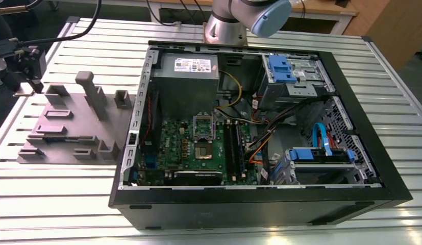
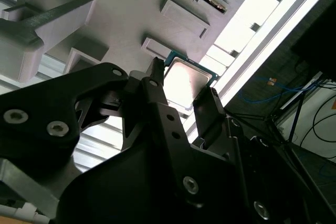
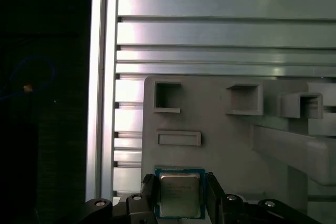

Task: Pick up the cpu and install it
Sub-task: 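Pick up the cpu and move it towards the insertion slot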

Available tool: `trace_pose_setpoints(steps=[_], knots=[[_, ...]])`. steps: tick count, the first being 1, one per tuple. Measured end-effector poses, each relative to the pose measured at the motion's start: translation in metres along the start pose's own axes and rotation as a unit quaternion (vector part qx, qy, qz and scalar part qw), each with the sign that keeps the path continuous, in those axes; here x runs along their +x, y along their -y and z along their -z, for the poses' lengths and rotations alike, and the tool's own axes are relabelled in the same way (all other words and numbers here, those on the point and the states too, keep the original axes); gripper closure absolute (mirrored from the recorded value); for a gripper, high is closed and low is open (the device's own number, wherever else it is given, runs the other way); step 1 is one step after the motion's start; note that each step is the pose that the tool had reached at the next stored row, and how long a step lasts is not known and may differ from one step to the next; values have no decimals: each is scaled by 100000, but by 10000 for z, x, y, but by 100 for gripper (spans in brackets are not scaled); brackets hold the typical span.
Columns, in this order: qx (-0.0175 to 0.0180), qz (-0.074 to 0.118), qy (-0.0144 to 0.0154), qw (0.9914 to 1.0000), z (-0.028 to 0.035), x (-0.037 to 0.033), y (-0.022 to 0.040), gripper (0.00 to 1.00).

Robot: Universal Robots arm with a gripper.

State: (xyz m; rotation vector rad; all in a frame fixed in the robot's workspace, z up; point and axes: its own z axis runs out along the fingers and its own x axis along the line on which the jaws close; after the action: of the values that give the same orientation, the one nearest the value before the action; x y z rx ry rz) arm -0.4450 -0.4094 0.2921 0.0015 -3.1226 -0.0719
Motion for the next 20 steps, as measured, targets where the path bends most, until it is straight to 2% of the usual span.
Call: trace_pose_setpoints(steps=[13,20], knots=[[-2,0,5,100000,15,0,-1,53],[2,1,-1,100000,49,1,-2,53]])
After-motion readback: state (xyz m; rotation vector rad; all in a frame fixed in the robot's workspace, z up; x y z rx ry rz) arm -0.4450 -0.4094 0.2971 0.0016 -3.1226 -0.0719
